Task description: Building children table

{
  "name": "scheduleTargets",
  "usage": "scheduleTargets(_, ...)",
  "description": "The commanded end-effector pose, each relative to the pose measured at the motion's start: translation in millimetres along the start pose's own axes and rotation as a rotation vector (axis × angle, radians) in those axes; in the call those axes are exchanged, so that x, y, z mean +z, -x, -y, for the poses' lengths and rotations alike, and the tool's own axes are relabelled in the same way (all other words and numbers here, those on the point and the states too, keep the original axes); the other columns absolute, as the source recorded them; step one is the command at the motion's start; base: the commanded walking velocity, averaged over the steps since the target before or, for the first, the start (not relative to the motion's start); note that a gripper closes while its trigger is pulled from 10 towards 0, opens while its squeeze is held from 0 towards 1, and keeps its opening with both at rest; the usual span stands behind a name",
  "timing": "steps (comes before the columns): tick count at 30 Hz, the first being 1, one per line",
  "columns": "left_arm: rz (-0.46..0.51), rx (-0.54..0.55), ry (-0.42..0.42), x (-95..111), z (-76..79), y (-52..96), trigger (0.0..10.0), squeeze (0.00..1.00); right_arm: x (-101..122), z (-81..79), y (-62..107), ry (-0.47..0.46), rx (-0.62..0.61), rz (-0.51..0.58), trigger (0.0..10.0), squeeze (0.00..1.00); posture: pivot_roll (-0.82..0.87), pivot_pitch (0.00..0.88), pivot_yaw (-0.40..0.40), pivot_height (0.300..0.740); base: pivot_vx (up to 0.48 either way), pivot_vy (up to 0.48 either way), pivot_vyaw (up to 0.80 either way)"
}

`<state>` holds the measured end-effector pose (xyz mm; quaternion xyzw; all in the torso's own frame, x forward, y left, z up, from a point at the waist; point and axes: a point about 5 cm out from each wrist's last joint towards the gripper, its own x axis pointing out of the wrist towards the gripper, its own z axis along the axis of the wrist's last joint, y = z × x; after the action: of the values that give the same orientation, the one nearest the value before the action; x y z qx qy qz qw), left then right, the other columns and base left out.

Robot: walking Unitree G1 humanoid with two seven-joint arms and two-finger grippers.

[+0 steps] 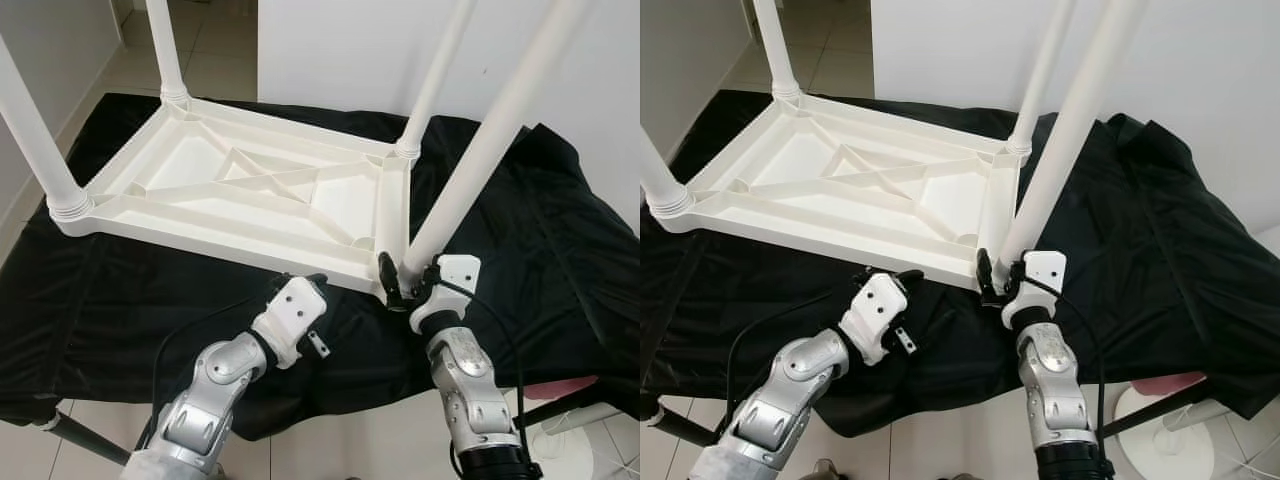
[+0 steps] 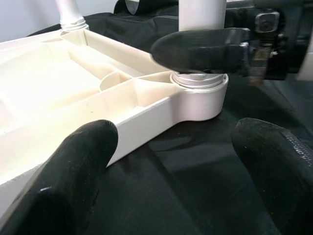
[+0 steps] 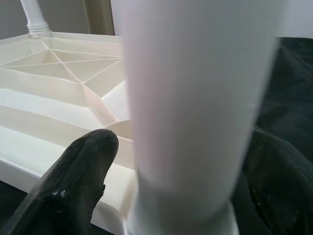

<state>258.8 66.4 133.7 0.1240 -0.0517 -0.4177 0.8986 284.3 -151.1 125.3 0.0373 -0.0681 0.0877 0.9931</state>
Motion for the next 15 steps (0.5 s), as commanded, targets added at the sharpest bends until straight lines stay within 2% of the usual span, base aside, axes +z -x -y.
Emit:
scheduleTargets(1, 0.007, 0.055, -0.005, 2.3, -3.7, -4.0, 10.0, 0.0, -6.6, 6.4, 4.7, -0.001, 0.042, -0.023, 10.0, 0.0, 0.06, 0.033, -0.106, 0.74, 0.0, 0.0, 0.0)
scheduleTargets(2, 0.007, 0.055, -0.005, 2.3, -3.7, -4.0, 10.0, 0.0, -6.6, 6.4, 4.7, -0.001, 0.042, -0.023, 10.0, 0.0, 0.06, 0.033, -0.106, 0.74, 0.0, 0.0, 0.0)
scheduleTargets(3, 0.015, 0.047, -0.008, 4.9, -9.8, -6.5, 10.0, 0.0, -7.4, 11.8, 3.9, 0.015, 0.112, -0.026, 10.0, 0.0, 0.06, 0.01, -0.1, 0.74, 0.0, 0.0, 0.0)
scheduleTargets(7, 0.014, 0.038, -0.015, 5.3, -12.5, -7.2, 10.0, 0.0, -7.3, 14.4, 3.0, 0.026, 0.166, -0.028, 10.0, 0.0, 0.06, 0.0, -0.093, 0.74, 0.0, 0.0, 0.0)
scheduleTargets(10, 0.004, -0.002, 0.0, 4.1, -14.1, -6.7, 10.0, 0.0, -7.8, 16.1, -0.4, 0.045, 0.28, -0.039, 10.0, 0.0, 0.06, 0.0, -0.074, 0.74, 0.0, 0.0, 0.0)
scheduleTargets(15, 0.0, -0.036, 0.007, 4.8, -11.5, -7.1, 10.0, 0.0, -9.0, 19.4, -6.6, 0.065, 0.333, -0.05, 10.0, 0.0, 0.06, 0.0, -0.06, 0.74, 0.0, 0.0, 0.0)
